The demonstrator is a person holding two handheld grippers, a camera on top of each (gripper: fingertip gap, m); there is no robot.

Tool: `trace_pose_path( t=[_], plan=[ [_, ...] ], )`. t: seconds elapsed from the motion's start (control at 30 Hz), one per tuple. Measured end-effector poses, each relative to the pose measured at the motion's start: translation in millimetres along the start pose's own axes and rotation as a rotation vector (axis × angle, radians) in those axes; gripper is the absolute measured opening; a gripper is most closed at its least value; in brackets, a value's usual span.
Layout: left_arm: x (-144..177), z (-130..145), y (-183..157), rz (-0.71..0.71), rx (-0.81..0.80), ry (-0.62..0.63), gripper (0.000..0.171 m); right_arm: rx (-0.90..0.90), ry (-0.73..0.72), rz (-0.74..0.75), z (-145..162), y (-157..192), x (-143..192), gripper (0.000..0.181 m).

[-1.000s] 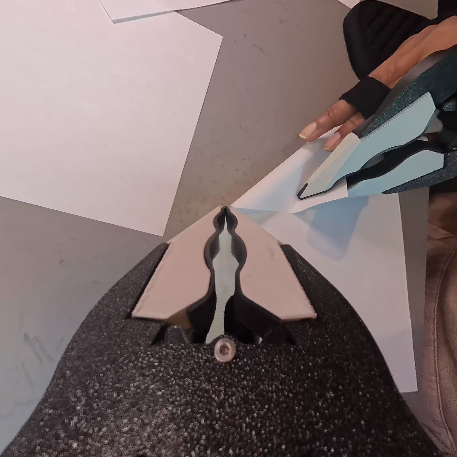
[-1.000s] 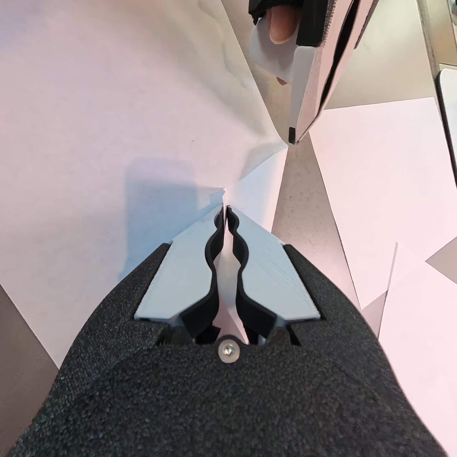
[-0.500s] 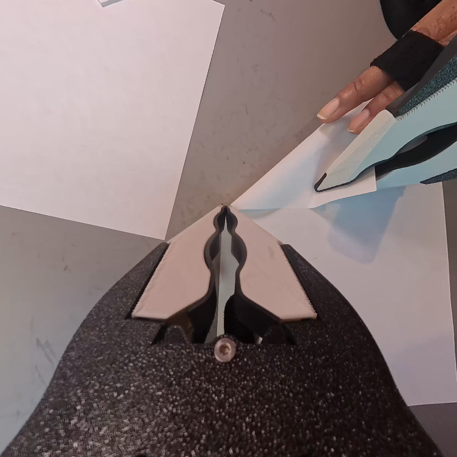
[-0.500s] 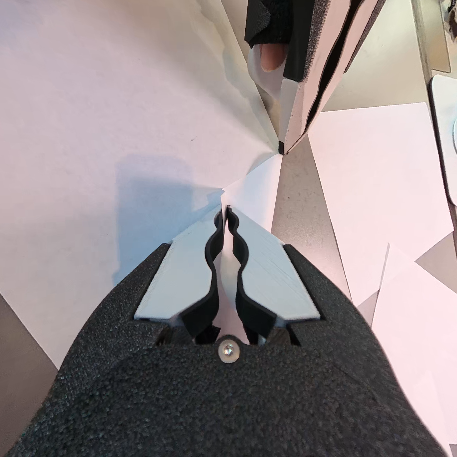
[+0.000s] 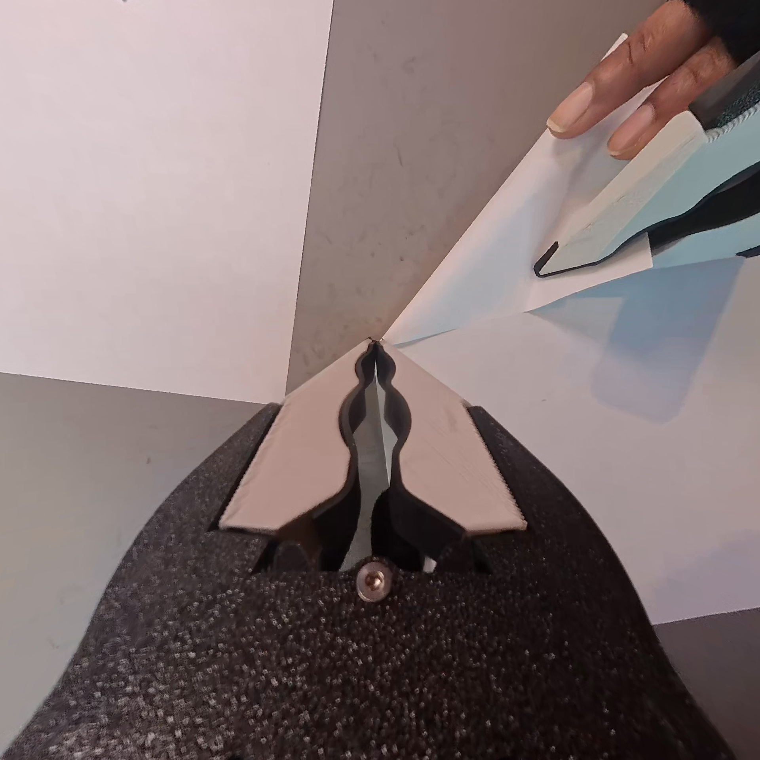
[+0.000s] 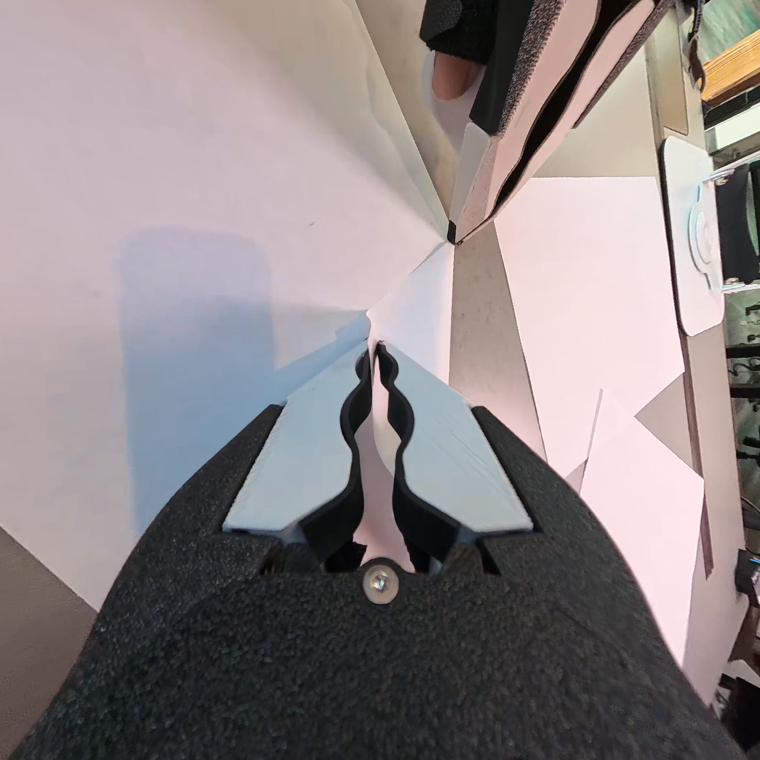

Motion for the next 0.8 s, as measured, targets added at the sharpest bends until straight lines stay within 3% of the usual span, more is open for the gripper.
trace_pose_path(
  t=[0.2,0.3,0.33,0.47,0.6,0.7,0.8],
  plan=[
    [-0.3,0.6,-1.0,-0.034,-0.06,0.002,0.0,0.013,0.018,0.024,13.4,-1.0,10.5,0.001],
    [-0.5,0.4,-1.5,-0.048,-0.087,0.01,0.0,0.006,0.04,-0.008,21.8,-1.5,24.0,0.014],
    [-0.5,0.3,-1.6,-0.051,-0.092,0.011,0.0,0.004,0.048,-0.038,24.0,-1.6,30.8,0.022],
    [-0.6,0.8,-1.4,-0.045,-0.104,-0.008,0.0,-0.168,-0.009,-0.288,14.7,-10.4,67.1,0.022],
    [-0.7,1.4,-1.3,-0.039,-0.126,-0.032,0.0,-0.381,-0.174,-0.437,-13.7,-58.6,84.4,0.018],
    [-0.8,2.0,-1.2,-0.035,-0.141,-0.06,0.0,-0.485,-0.239,-0.476,-27.6,-96.3,67.1,0.009],
    [-0.7,2.6,-1.1,-0.028,-0.146,-0.085,0.0,-0.523,-0.126,-0.439,-15.8,-112.7,9.0,0.005]
  ],
)
Point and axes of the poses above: each gripper's, where its closed fingertips meet, x back along the fingers, z out of its underside, y = z × x across the jaws, the point moved 3 cm from there along x, back along the fingers, and after that the axes turned 8 degrees about z, right-handed, at the moved point
